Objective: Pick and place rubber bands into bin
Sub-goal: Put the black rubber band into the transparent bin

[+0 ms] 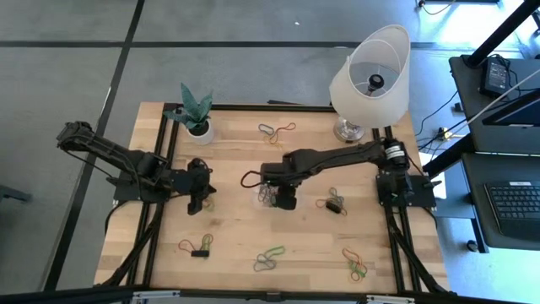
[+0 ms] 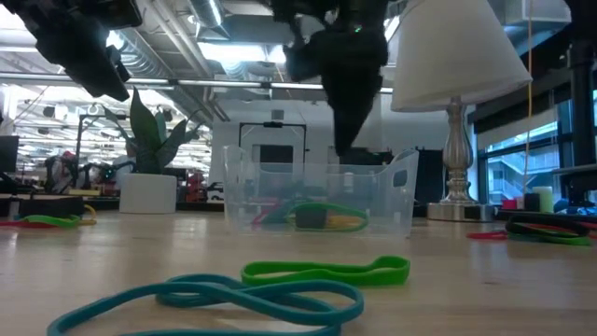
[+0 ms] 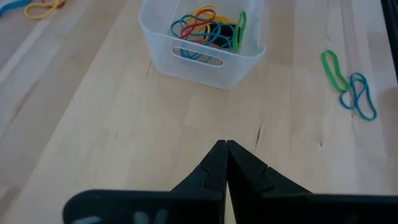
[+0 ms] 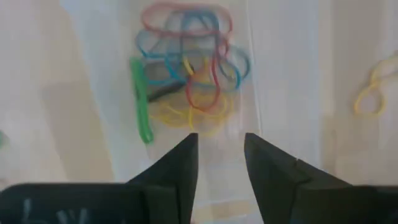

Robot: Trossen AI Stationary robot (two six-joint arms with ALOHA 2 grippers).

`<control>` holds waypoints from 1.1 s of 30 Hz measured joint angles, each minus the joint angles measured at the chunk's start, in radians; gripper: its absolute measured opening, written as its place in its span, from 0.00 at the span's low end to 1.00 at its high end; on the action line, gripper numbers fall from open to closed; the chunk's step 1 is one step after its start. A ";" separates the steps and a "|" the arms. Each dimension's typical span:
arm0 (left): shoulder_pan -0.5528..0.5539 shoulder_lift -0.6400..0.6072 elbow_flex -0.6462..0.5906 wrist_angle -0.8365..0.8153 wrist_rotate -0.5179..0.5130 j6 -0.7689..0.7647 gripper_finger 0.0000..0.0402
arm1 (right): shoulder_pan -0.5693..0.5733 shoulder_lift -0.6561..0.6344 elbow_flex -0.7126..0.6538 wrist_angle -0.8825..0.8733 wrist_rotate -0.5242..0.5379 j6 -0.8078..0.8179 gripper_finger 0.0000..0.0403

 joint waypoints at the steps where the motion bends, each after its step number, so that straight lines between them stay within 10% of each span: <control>1: 0.000 0.000 0.000 0.000 0.000 -0.007 0.01 | 0.003 -0.036 -0.031 0.051 -0.001 -0.006 0.32; 21: 0.085 0.018 0.000 0.179 -0.049 0.069 0.01 | 0.046 -1.162 -1.110 0.827 -0.017 0.204 0.05; 33: 0.199 0.191 0.014 0.051 0.036 -0.179 0.01 | 0.047 -1.338 -1.298 0.840 -0.015 0.324 0.05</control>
